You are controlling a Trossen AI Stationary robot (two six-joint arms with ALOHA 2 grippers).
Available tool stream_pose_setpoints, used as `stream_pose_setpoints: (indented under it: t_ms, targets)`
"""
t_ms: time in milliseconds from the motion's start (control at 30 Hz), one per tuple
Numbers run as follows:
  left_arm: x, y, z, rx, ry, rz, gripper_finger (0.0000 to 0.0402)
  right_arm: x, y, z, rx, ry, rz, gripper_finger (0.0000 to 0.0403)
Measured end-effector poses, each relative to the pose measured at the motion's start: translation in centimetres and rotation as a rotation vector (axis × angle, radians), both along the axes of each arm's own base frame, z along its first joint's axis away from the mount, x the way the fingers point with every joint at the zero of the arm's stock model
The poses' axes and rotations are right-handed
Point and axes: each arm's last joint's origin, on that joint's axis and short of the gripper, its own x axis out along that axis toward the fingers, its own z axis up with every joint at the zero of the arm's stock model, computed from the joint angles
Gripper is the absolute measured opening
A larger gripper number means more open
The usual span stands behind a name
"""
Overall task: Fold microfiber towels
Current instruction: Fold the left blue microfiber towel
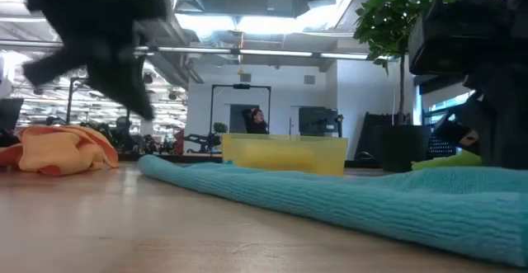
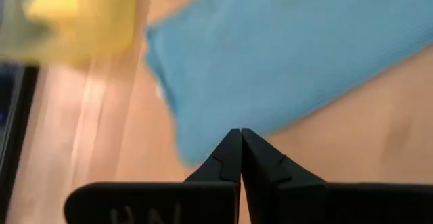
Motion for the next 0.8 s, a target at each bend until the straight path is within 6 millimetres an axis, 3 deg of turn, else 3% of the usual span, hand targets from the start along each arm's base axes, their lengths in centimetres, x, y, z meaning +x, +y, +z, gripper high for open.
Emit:
stream_pose_setpoints:
  t_ms: [167, 333, 467, 600, 800]
  targets:
    - [1.5, -4.5, 1.6, -0.136, -0.236, -0.194, 0.0, 0.1, 0.1, -0.5, -0.002, 0.014, 0.004, 0.0003]
    - [3.4, -8.5, 0.7, -0.196, -0.397, -0.485, 0.0, 0.2, -0.2, -0.5, -0.005, 0.024, -0.005, 0.0003]
    - [5.7, -10.0, -0.7, -0.21, -0.431, -0.559, 0.0014, 0.4, -0.5, -0.5, -0.006, 0.026, -0.014, 0.0003]
    - [8.0, -10.8, -2.3, -0.242, -0.392, -0.612, 0.0052, 0.7, -1.1, -0.5, -0.007, 0.026, -0.034, 0.0009]
    - [10.8, -11.6, -2.8, -0.23, -0.39, -0.665, 0.0119, 1.1, -1.7, -0.5, -0.018, 0.022, -0.04, 0.0009]
